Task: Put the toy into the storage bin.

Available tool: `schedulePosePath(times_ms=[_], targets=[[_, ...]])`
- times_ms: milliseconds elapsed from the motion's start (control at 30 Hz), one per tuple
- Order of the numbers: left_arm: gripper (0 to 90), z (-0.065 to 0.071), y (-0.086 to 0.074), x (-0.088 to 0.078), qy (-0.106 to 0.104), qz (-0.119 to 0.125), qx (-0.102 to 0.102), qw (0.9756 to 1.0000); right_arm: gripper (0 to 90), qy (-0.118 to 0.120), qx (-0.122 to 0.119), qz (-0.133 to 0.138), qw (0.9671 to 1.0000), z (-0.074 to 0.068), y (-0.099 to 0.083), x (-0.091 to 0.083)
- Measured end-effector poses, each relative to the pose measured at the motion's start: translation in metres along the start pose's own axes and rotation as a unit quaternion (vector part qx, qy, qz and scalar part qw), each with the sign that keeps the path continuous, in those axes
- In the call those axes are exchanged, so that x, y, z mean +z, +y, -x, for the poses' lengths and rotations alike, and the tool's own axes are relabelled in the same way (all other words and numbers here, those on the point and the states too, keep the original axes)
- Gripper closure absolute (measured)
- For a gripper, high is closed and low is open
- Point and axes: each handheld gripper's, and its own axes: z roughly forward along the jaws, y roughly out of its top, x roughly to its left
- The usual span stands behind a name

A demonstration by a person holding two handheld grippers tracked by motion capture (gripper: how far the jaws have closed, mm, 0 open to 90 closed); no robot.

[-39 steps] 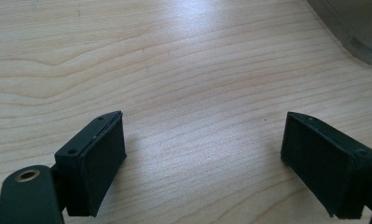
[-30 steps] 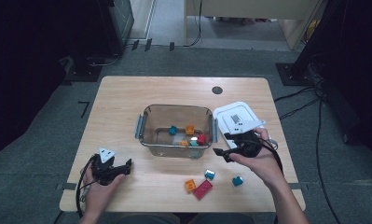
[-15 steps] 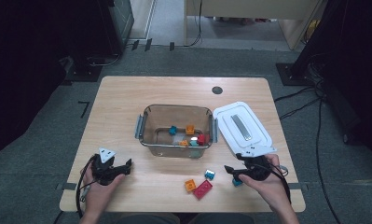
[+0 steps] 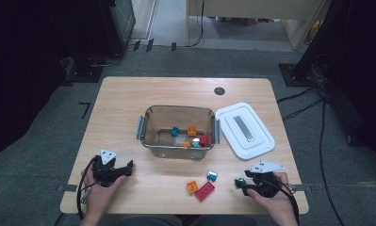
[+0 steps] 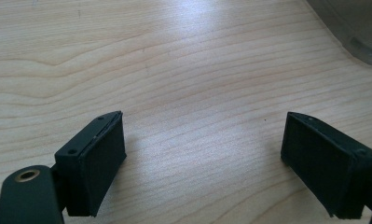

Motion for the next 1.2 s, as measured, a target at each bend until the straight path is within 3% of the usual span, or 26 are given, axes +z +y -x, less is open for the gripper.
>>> schedulePosePath(times_ms=[233,400,500,833,1200], targets=[[13.2,0.000,0.000,0.000,0.000,0.000,0.000,1.0000,46.7,-0.003,-0.017,-0.039,0.9991,-0.006,-0.006,0.011],[13.2,0.000,0.000,0.000,0.000,0.000,0.000,1.0000,55.2,-0.019,-0.034,-0.052,0.9979,-0.008,-0.007,0.015],[13.2,0.000,0.000,0.000,0.000,0.000,0.000,1.0000,59.7,-0.019,-0.037,-0.051,0.9979,-0.007,-0.007,0.015],[13.2,0.000,0.000,0.000,0.000,0.000,0.000,1.0000,60.2,0.000,-0.035,-0.038,0.9987,-0.003,-0.003,0.016],[13.2,0.000,0.000,0.000,0.000,0.000,0.000,1.0000,60.2,0.010,-0.028,-0.013,0.9995,0.013,0.023,0.012]])
